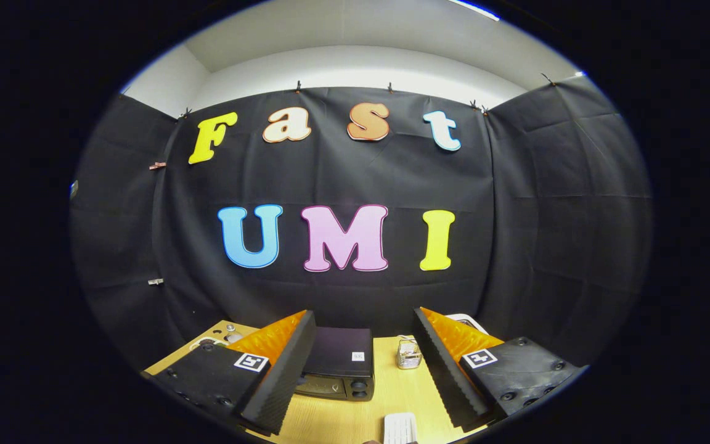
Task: Open the toaster oven, put the food inside, and close the toaster oven door.
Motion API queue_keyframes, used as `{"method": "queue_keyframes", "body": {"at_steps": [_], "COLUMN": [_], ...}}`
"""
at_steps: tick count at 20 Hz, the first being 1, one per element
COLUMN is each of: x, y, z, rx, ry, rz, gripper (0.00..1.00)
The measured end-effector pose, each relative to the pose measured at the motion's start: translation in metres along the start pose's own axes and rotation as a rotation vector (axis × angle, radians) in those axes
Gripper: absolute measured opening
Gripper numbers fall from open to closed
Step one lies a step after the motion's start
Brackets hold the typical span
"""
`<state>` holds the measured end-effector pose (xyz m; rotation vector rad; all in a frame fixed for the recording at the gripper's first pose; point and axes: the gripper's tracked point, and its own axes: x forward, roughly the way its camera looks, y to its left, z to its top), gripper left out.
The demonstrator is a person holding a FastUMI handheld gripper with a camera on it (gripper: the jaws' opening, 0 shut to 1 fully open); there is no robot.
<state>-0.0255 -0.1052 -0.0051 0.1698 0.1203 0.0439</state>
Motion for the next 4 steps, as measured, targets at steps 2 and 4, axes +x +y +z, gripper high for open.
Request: {"method": "queue_keyframes", "body": {"at_steps": [2, 4], "x": [0.0000, -0.0015], "y": [-0.0020, -0.0017], "z": [0.0001, -0.0006], "rx": [-0.004, -0.005], "ry": [-0.001, 0.000], "rz": [-0.002, 0.000], "gripper": [0.98, 0.98]}}
